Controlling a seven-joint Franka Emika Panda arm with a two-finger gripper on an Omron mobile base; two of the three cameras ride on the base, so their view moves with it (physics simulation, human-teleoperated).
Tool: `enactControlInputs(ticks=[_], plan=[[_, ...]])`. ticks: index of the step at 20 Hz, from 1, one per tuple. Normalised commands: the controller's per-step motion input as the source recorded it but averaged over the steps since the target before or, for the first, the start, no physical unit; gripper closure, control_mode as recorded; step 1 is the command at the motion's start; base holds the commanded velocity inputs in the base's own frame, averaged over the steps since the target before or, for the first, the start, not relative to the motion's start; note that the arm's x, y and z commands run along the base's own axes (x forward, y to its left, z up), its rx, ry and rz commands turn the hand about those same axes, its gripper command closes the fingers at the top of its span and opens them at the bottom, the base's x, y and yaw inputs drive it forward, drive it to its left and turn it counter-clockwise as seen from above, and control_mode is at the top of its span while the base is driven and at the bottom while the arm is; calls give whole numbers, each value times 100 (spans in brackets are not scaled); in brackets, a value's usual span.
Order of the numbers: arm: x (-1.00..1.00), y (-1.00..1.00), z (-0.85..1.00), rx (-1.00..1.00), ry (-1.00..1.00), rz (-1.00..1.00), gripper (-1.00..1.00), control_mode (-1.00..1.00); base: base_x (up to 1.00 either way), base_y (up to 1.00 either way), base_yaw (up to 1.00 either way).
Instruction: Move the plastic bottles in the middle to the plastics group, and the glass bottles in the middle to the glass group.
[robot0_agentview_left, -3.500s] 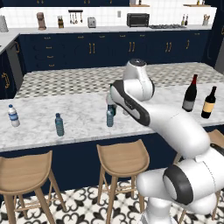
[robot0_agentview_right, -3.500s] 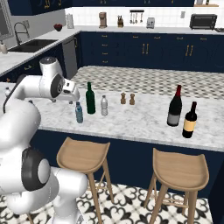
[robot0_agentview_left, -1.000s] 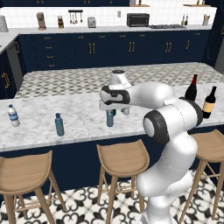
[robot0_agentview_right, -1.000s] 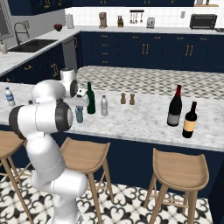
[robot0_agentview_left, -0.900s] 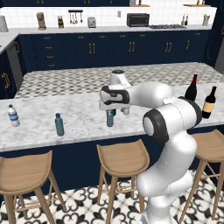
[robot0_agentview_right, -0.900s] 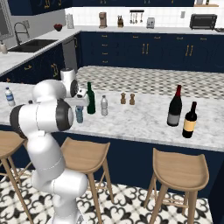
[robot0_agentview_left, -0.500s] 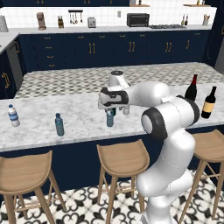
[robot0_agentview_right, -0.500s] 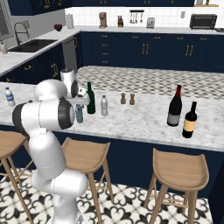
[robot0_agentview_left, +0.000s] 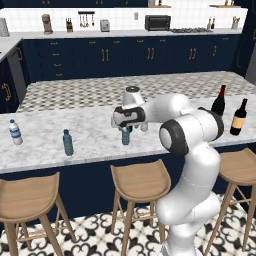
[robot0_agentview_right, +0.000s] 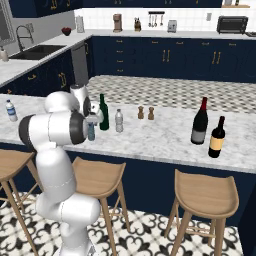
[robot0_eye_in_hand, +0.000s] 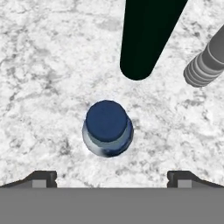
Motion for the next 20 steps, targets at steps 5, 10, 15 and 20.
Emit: enactControlInputs(ticks=[5,10,15,20], plan=[[24,0,-4,0,-2,0,-100,-100,0,0,0],[18,0,-6,0,-5,0,-100,-100,0,0,0],[10,1,-9,0,-5,0,-100,-100,0,0,0],[6,4,-10,0,-8,0,-100,-100,0,0,0]])
